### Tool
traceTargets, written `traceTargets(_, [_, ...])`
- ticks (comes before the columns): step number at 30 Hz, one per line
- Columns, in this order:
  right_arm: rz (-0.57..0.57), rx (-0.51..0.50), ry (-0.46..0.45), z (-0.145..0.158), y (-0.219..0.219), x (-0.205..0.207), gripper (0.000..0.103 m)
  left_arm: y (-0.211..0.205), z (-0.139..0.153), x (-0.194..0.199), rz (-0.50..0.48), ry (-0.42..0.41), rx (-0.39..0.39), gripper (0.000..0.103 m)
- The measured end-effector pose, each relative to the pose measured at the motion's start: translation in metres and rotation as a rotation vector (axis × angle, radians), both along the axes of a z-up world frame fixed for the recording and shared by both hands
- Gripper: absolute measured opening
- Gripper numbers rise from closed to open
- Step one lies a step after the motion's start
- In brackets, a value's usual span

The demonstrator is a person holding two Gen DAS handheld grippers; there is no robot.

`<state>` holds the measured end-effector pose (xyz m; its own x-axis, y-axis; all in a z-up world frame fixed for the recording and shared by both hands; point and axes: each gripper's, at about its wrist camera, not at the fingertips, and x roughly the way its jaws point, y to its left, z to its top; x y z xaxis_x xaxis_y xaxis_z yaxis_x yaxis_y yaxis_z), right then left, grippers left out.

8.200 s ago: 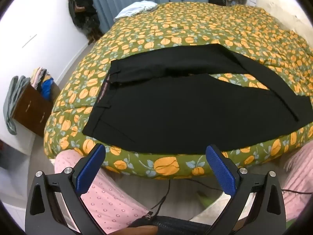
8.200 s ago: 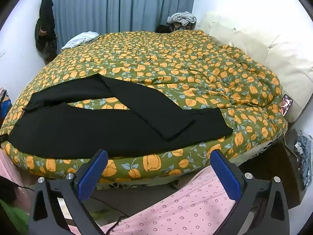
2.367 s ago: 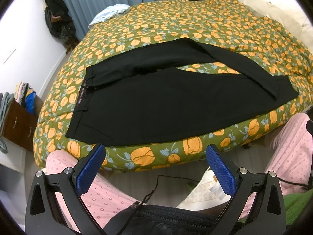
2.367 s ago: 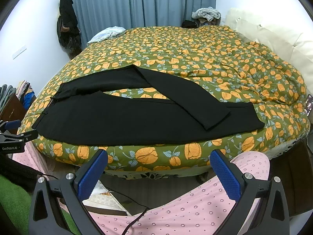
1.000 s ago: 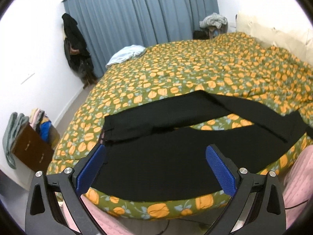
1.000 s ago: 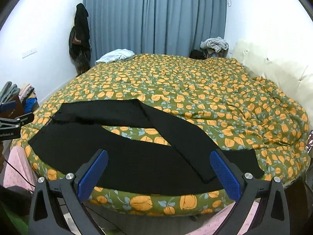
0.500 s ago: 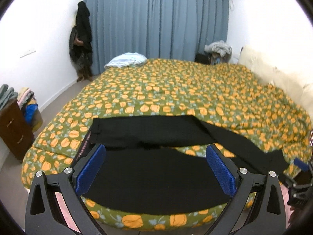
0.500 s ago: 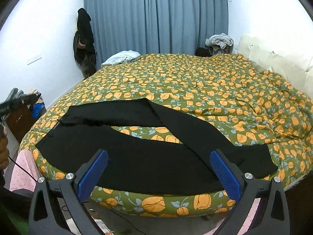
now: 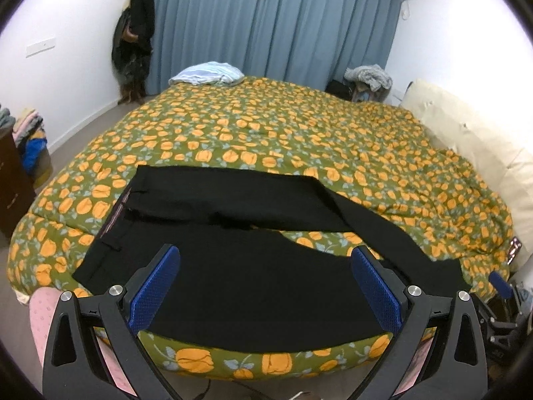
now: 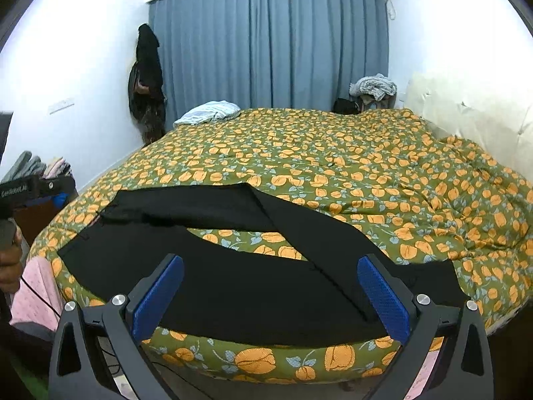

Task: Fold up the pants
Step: 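Move both grippers forward over the black trousers toward the waistband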

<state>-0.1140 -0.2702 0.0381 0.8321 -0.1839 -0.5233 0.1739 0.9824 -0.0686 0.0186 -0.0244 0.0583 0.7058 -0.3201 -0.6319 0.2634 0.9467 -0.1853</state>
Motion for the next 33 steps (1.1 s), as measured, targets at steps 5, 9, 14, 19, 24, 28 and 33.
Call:
traceTargets(5, [0.019, 0.045, -0.002, -0.005, -0.001, 0.000, 0.103, -0.005, -0.005, 0.001, -0.026, 0.019, 0.026, 0.102])
traceTargets(9, [0.026, 0.080, 0.011, -0.010, -0.002, 0.001, 0.103, -0.011, -0.008, 0.001, -0.039, 0.040, 0.057, 0.102])
traceTargets(14, [0.040, 0.073, 0.050, -0.016, 0.003, 0.004, 0.103, -0.015, -0.008, 0.000, -0.071, 0.034, 0.064, 0.102])
traceTargets(19, [0.071, 0.063, 0.085, -0.022, 0.011, 0.007, 0.103, -0.012, -0.008, 0.001, -0.076, 0.045, 0.036, 0.102])
traceTargets(24, [0.104, 0.071, 0.103, -0.026, 0.019, 0.007, 0.103, -0.007, -0.010, 0.004, -0.061, 0.070, 0.022, 0.102])
traceTargets(28, [0.120, 0.069, 0.115, -0.028, 0.024, 0.007, 0.103, -0.004, -0.012, 0.003, -0.051, 0.076, 0.021, 0.102])
traceTargets(33, [0.127, 0.070, 0.124, -0.030, 0.027, 0.007, 0.103, -0.003, -0.012, 0.002, -0.042, 0.080, 0.021, 0.102])
